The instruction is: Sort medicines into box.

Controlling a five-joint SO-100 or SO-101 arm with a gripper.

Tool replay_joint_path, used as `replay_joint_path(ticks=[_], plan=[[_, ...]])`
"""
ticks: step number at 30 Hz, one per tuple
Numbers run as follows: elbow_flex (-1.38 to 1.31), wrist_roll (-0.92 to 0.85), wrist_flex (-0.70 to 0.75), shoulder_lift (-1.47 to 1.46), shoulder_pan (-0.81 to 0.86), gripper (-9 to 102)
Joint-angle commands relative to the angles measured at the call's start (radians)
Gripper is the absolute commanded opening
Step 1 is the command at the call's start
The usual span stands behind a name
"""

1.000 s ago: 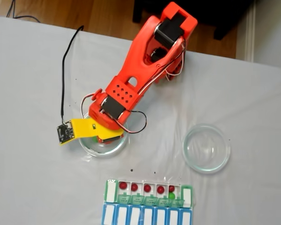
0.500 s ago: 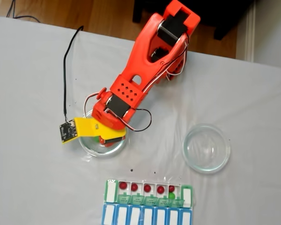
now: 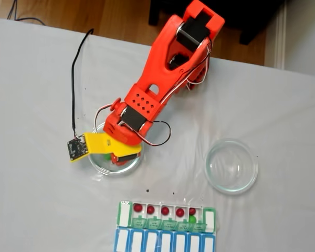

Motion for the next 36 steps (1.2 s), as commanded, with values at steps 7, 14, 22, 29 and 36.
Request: replay_joint_path(ticks=[7,14,22,29,36], plan=[[-0.032,0.015,0.006,0.106,-0.002,8],[-0.046,0.04,0.067,0.118,-0.002,14],[-0.067,0.048,0.078,0.095,0.005,17],[-0.098,0.032,0.081,0.054,0.025,19],[-0.155,0.029,0.114,0.015,0.043,22]])
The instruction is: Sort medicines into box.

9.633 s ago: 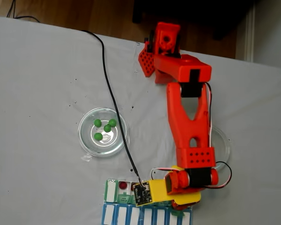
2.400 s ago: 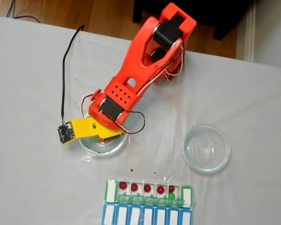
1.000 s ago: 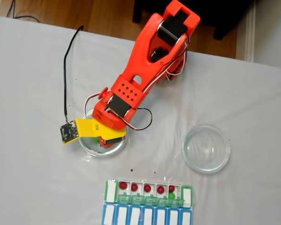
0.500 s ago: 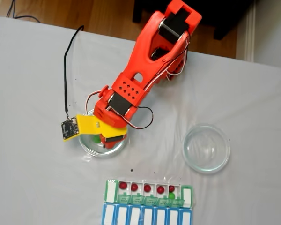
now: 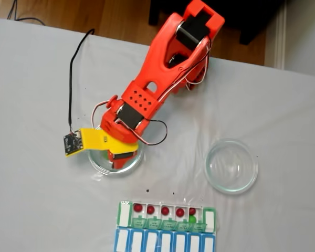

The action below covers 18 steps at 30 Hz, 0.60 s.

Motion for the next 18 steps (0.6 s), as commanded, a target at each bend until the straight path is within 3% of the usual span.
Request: replay_joint_path(ticks=[1,18], plan=[[-0.091,-0.006,0.011,0.02,0.011,22],[-0.072,-0.012,-0.048,-0.009,0.038,21]])
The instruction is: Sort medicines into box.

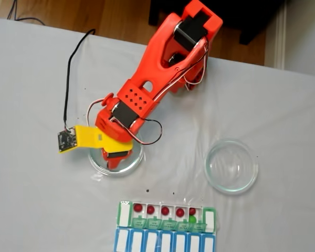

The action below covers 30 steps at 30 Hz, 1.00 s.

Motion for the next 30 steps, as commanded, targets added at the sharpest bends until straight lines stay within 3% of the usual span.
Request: replay_joint_path(ticks=[1,30], plan=[[-0.058,-0.009,-0.018,0.017,0.003,21],[-0.104,-0.005,-0.055,-0.106,-0.009,19]])
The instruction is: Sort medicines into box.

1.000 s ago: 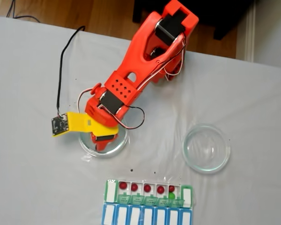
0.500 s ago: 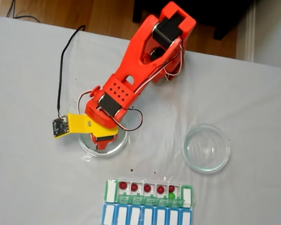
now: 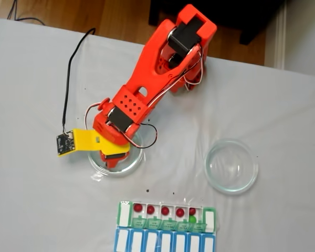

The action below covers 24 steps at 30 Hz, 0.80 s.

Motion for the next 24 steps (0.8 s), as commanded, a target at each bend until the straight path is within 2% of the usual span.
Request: replay_joint_path(ticks=[1,5,10,24], plan=[[-0.064,0.017,-0.034,0.0,-0.012,17],[-0.06,0.026,-0.032,-0.003,-0.015,8],[-0.052,0.029,-0.032,0.005,-0.018,4],[-0.041,0.04,0.038,0.071,-0.032,1]])
